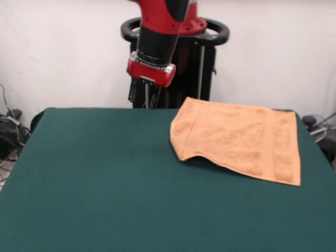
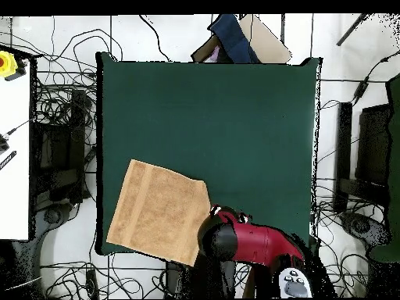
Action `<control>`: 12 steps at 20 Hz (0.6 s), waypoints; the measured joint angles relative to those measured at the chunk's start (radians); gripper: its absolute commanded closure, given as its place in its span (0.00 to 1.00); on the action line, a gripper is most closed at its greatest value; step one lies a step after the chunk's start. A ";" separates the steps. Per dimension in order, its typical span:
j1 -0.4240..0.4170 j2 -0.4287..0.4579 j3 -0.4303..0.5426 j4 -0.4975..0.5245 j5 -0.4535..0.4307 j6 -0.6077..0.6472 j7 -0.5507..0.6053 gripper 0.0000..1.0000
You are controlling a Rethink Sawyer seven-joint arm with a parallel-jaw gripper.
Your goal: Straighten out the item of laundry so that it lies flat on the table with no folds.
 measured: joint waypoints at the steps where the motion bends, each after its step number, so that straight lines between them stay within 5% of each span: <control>1: 0.007 0.001 -0.008 0.000 -0.007 -0.010 0.000 0.00; 12: 0.020 0.069 -0.052 0.007 -0.008 -0.264 0.000 0.00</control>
